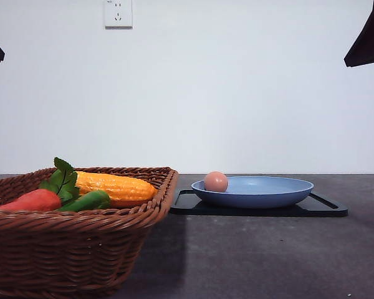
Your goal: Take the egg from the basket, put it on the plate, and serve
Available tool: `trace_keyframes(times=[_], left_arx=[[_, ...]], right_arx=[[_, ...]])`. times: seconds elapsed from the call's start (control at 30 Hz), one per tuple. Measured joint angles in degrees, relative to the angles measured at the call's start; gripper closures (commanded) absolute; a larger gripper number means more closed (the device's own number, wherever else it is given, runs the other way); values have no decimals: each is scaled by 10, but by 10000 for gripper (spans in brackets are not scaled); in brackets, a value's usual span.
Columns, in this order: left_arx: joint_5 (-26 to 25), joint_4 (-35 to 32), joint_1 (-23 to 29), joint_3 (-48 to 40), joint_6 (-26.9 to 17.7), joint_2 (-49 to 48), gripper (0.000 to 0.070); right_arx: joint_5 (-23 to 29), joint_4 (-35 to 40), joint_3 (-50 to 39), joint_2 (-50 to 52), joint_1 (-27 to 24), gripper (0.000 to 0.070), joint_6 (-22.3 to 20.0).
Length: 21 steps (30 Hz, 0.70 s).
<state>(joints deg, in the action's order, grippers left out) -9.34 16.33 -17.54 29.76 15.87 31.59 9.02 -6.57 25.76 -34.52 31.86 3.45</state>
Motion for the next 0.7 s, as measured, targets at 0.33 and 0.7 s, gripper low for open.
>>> trace_keyframes(times=[0.33, 0.7], left_arx=[[0, -3, 0, 0, 0, 0, 700], [0, 1, -1, 0, 0, -26, 700]], right_arx=[[0, 0, 0, 0, 0, 700, 0], [0, 1, 0, 0, 0, 700, 0]])
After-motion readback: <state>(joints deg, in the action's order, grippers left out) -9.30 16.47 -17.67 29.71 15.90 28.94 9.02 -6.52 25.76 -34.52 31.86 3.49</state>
